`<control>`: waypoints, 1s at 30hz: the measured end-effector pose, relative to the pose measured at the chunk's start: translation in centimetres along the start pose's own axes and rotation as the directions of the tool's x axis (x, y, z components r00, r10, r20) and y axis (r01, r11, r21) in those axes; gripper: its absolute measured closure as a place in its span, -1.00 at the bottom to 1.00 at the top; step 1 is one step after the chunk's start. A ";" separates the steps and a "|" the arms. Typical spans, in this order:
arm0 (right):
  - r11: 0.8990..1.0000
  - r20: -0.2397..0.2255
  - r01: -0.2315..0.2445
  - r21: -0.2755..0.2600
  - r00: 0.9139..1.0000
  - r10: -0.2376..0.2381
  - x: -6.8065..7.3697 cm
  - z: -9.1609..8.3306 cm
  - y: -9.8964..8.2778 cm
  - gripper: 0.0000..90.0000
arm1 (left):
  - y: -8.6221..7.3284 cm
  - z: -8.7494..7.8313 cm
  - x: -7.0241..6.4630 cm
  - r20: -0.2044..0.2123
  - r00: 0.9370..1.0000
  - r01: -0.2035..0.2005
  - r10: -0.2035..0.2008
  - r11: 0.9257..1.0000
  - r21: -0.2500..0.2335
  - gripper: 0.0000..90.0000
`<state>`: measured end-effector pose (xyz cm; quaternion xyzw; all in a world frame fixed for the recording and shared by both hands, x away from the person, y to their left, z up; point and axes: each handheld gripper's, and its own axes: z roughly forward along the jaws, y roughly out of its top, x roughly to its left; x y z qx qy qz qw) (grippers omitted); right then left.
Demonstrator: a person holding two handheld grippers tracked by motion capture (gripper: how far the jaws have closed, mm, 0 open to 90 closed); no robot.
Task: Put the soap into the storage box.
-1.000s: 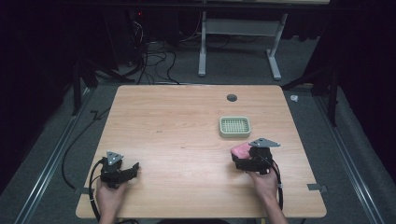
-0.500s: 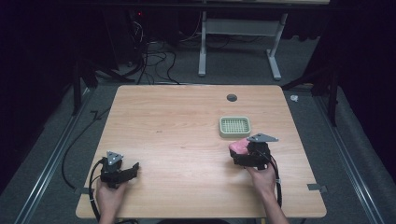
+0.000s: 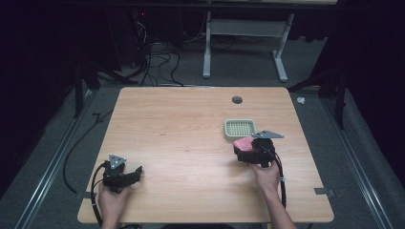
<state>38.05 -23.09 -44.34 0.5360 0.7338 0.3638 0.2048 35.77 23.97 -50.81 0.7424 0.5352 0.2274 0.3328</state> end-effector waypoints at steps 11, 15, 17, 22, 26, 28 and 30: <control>1.000 0.017 -0.015 0.012 1.000 0.014 -0.1 0.6 1.1 -0.70 | 0.0 0.0 0.0 0.000 1.000 0.000 0.000 1.000 0.000 -0.47; 1.000 0.015 -0.026 0.002 1.000 0.026 -0.3 0.9 1.2 -0.70 | 0.0 0.0 0.0 0.000 1.000 0.000 0.000 1.000 0.000 -0.47; 1.000 0.018 -0.027 0.004 0.999 0.027 -0.3 1.0 1.2 -0.70 | 0.0 0.0 0.0 -0.001 1.000 0.000 0.000 1.000 -0.001 -0.47; 0.999 0.025 -0.037 0.010 0.999 0.037 -0.6 1.4 1.4 -0.70 | 0.0 0.0 0.0 0.000 1.000 0.000 0.000 1.000 0.000 -0.47; 1.000 0.031 -0.028 0.015 0.999 0.027 -0.6 1.5 2.0 -0.70 | 0.0 0.0 0.0 -0.001 1.000 0.000 0.000 1.000 0.000 -0.47; 1.000 0.036 -0.022 0.011 0.999 0.022 -0.6 1.6 2.4 -0.70 | 0.0 0.0 0.0 0.000 1.000 0.001 -0.001 1.000 -0.001 -0.47; 1.000 0.033 -0.027 0.013 0.999 0.026 -0.5 1.6 2.8 -0.70 | 0.0 0.0 0.0 0.000 1.000 0.000 0.000 1.000 0.000 -0.47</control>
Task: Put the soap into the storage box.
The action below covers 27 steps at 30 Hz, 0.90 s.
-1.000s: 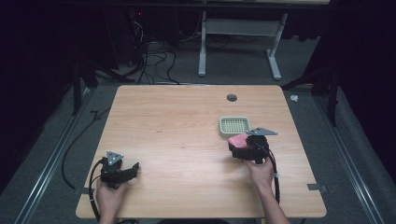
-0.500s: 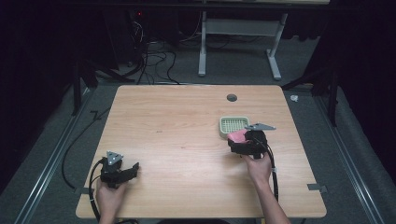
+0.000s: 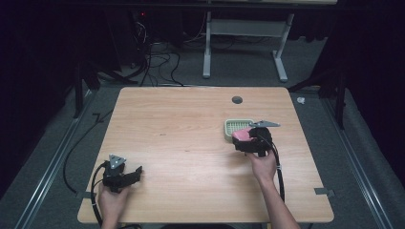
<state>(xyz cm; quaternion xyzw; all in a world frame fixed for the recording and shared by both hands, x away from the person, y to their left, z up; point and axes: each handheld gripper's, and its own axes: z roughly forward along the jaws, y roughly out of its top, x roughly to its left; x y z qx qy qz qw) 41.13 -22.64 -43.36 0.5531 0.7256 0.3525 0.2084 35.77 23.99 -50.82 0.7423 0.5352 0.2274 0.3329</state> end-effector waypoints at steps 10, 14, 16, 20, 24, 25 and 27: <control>1.000 0.002 0.010 0.000 1.000 -0.010 0.4 0.5 1.5 -0.70 | 0.0 0.0 0.0 0.003 1.000 0.001 -0.001 1.000 0.001 -0.48; 1.000 0.004 0.008 0.001 1.000 -0.008 0.5 0.8 2.0 -0.70 | 0.0 0.0 0.0 0.003 1.000 0.001 -0.001 1.000 0.001 -0.48; 1.000 0.002 0.005 0.005 1.000 -0.005 0.5 0.9 2.0 -0.70 | 0.0 0.0 0.0 0.003 1.000 0.000 0.000 1.000 0.001 -0.48; 1.000 0.004 0.001 0.022 1.000 -0.001 0.4 1.4 2.0 -0.70 | 0.0 0.0 0.0 0.002 1.000 0.000 0.000 1.000 0.001 -0.48; 0.999 0.010 -0.010 0.035 1.000 0.010 0.0 2.0 2.1 -0.70 | 0.0 0.0 0.0 0.001 1.000 -0.002 0.002 1.000 0.001 -0.48; 0.999 0.013 -0.013 0.040 1.000 0.012 0.0 2.1 2.1 -0.70 | 0.0 0.0 0.0 0.001 1.000 -0.001 0.001 1.000 0.001 -0.48; 0.999 0.017 -0.011 0.042 1.000 0.010 -0.1 2.3 2.3 -0.70 | 0.0 0.0 0.0 0.001 1.000 -0.002 0.002 1.000 0.001 -0.48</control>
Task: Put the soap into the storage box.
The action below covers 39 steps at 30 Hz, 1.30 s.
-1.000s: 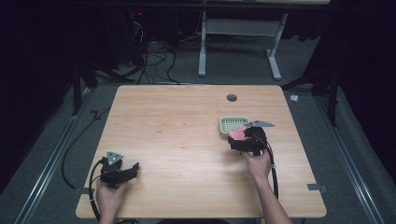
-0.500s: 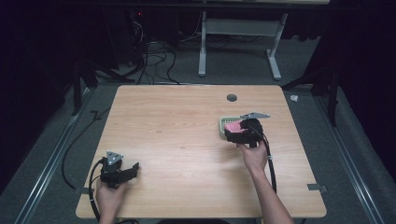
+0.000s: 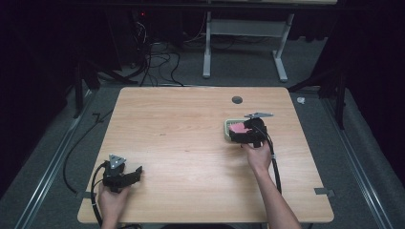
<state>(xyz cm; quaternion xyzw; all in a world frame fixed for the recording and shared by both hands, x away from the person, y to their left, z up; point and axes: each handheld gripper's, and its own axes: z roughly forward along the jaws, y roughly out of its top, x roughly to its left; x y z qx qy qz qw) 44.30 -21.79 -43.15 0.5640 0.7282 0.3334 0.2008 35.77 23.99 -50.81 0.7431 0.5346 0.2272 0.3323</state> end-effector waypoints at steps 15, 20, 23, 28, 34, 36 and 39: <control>0.999 0.027 -0.024 0.022 0.999 0.023 -0.1 1.3 1.6 -0.70 | 0.0 0.0 0.0 0.003 1.000 0.005 -0.005 1.000 -0.003 -0.48; 0.998 0.036 -0.055 0.031 0.998 0.054 -0.6 2.3 1.7 -0.70 | 0.0 0.0 0.0 0.001 1.000 0.004 -0.004 1.000 -0.003 -0.48; 0.997 0.046 -0.064 0.046 0.997 0.062 -0.9 2.8 1.5 -0.70 | 0.0 0.0 0.0 0.000 1.000 0.004 -0.004 1.000 -0.003 -0.48; 0.995 0.048 -0.084 0.051 0.995 0.082 -1.2 3.5 1.5 -0.70 | 0.0 0.0 0.0 0.000 1.000 0.004 -0.004 1.000 -0.003 -0.48; 0.994 0.056 -0.092 0.060 0.994 0.089 -1.4 4.2 1.3 -0.70 | 0.0 0.0 0.0 0.001 1.000 0.002 -0.002 1.000 -0.001 -0.47; 0.993 0.058 -0.096 0.064 0.994 0.092 -1.4 4.5 1.3 -0.70 | 0.0 0.0 0.0 0.000 1.000 0.002 -0.002 1.000 -0.001 -0.47; 0.993 0.060 -0.098 0.070 0.994 0.094 -1.3 4.8 1.3 -0.70 | 0.0 0.0 0.0 0.001 1.000 0.002 -0.002 1.000 -0.001 -0.47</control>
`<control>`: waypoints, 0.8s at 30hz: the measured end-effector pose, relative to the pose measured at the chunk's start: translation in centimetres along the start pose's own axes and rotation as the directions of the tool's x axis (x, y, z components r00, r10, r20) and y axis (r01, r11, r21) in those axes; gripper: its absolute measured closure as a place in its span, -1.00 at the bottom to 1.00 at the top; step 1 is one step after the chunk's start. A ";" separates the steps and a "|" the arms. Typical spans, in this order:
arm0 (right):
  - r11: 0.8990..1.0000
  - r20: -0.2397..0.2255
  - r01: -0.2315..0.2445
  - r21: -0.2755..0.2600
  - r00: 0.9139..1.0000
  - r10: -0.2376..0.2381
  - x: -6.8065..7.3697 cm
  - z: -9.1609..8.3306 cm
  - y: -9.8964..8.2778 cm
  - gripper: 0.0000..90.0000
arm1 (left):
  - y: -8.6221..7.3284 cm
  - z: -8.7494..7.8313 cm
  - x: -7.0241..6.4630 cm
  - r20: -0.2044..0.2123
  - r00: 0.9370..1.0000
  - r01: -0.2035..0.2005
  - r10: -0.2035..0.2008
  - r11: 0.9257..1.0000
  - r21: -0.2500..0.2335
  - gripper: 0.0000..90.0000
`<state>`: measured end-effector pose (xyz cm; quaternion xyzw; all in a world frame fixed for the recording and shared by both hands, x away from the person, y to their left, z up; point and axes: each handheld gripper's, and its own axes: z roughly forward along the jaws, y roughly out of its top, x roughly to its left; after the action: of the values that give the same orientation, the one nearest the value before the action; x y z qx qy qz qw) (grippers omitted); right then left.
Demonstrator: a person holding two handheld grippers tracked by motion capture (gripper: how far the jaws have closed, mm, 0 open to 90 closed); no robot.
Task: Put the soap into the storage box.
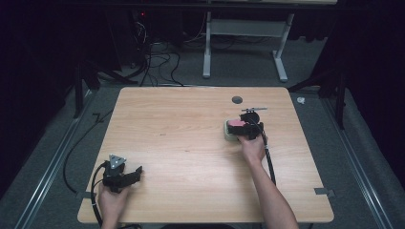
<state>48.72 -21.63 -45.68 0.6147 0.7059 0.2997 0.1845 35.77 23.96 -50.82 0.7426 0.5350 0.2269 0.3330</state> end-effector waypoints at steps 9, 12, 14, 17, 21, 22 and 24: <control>1.000 0.022 -0.004 0.017 1.000 0.004 0.0 1.0 -0.1 -0.70 | 0.0 0.0 0.1 0.003 1.000 0.006 -0.006 1.000 -0.003 -0.47; 1.000 0.028 -0.002 0.020 1.000 0.001 0.1 1.2 0.2 -0.70 | 0.0 0.0 0.0 0.000 1.000 0.003 -0.003 1.000 -0.003 -0.47; 1.000 0.029 -0.001 0.022 1.000 0.000 0.2 1.2 0.2 -0.70 | 0.0 0.1 0.0 0.000 1.000 0.003 -0.003 1.000 -0.003 -0.47; 1.000 0.035 -0.006 0.026 0.999 0.005 0.2 1.4 0.3 -0.70 | 0.0 0.0 0.0 0.000 1.000 0.002 -0.002 1.000 -0.002 -0.48; 0.999 0.038 -0.012 0.031 0.999 0.010 0.2 1.6 0.3 -0.70 | 0.0 0.0 0.0 0.001 1.000 0.002 -0.002 1.000 -0.002 -0.48; 0.999 0.038 -0.014 0.031 0.999 0.013 0.2 1.6 0.3 -0.70 | 0.0 0.0 0.0 0.001 1.000 0.003 -0.003 1.000 -0.002 -0.48; 0.999 0.037 -0.018 0.034 0.999 0.017 0.1 1.7 0.3 -0.70 | 0.0 0.0 0.0 0.001 1.000 0.002 -0.002 1.000 -0.002 -0.48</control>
<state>50.00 -21.13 -46.75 0.6292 0.7021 0.2778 0.1843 35.81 23.96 -50.82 0.7418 0.5355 0.2267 0.3340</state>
